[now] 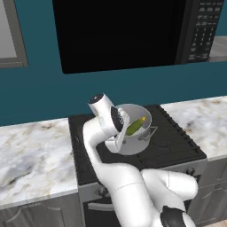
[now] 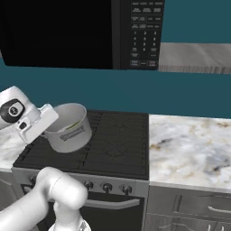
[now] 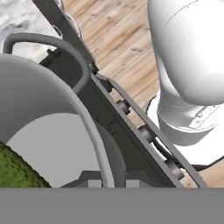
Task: Turn on the sink faucet. Then move the cucumber from the counter to the sink. Turn off the sink. Move the vegetable from the sink to the pot next to the stove. Finally move the pot to the front right burner.
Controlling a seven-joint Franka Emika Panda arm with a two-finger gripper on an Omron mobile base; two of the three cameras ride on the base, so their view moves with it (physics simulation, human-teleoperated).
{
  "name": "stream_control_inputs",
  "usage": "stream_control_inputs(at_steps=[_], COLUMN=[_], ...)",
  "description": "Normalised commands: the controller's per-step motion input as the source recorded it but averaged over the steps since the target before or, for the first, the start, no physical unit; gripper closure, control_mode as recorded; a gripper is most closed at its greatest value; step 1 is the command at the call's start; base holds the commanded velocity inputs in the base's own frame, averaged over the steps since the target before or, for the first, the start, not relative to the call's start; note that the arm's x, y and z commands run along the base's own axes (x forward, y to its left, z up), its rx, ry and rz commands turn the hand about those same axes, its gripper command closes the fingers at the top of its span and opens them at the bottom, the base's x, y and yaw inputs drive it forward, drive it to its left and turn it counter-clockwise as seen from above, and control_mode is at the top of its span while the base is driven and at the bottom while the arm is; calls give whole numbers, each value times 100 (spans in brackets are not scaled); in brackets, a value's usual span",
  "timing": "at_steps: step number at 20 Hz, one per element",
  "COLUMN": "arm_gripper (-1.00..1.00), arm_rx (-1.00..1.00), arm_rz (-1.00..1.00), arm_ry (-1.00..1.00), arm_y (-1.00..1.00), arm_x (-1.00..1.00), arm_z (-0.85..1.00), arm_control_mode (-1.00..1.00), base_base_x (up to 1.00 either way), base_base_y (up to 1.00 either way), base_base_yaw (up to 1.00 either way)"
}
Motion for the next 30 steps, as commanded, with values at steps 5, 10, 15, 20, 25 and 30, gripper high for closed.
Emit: stream_control_inputs(at_steps=[5,10,15,20,25,30], arm_gripper=[100,100,100,100,100,100], arm_rx=[3,3,3,6,5,2], arm_rz=[-25,-25,-19,-8,-2,-1], arm_ry=[-6,0,0,0,0,0], arm_y=[-81,-79,-64,-41,-36,-22], arm_x=[0,9,38,53,40,28], arm_z=[5,0,0,0,-4,-11], arm_control_mode=[-100,-100,-100,-100,-100,-100], base_base_x=[0,0,0,0,0,0], base_base_y=[0,0,0,0,0,0], base_base_yaw=[0,0,0,0,0,0])
